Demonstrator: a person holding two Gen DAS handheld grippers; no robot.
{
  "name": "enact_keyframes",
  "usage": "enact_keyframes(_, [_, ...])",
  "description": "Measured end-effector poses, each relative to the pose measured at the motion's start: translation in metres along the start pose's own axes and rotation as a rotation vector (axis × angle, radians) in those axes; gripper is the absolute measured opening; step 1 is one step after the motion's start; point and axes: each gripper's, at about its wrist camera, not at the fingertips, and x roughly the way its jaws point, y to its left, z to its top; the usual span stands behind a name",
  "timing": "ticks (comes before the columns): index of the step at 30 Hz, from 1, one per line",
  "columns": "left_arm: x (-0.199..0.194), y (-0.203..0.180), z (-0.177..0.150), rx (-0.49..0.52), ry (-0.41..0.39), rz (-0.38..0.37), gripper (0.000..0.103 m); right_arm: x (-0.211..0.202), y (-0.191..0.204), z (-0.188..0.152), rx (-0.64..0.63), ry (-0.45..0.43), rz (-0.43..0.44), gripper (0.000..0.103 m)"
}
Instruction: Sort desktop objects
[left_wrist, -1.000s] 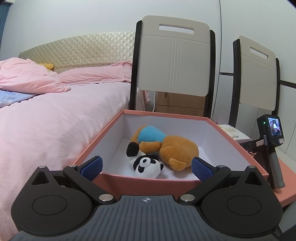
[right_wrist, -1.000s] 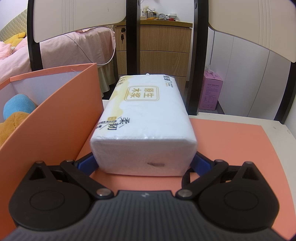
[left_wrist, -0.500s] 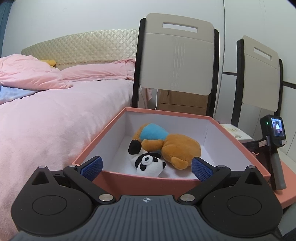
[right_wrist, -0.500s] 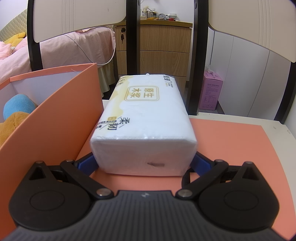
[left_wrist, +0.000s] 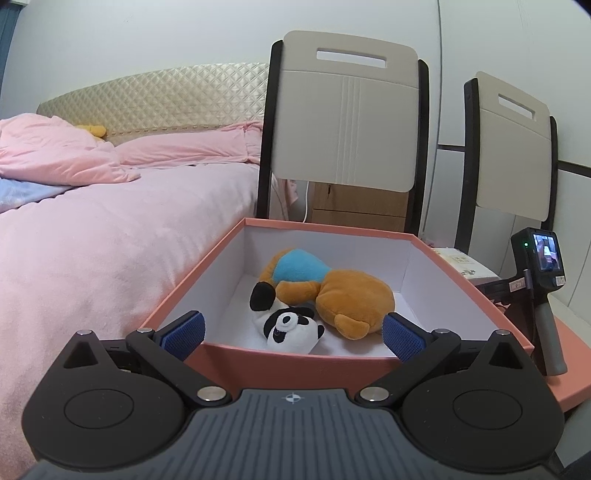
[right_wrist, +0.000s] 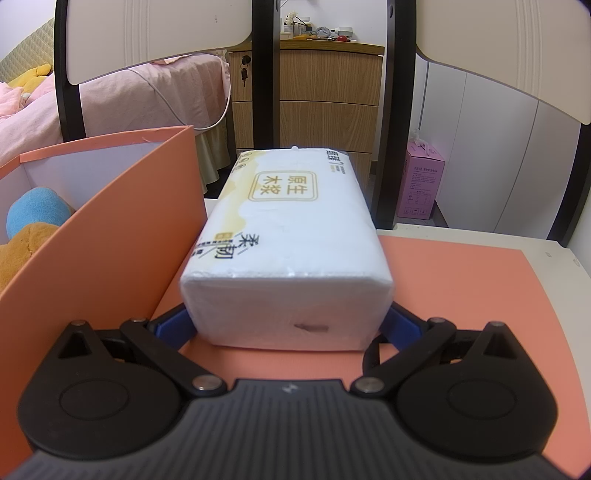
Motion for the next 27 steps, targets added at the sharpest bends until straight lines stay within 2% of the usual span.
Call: enact_keyframes(27, [-0.0047, -0.0019, -0.0002, 0.015, -0.017, 0.009, 0.103, 0.0000, 0.0001, 0.0001, 0.000, 0.000, 0.000, 0.103])
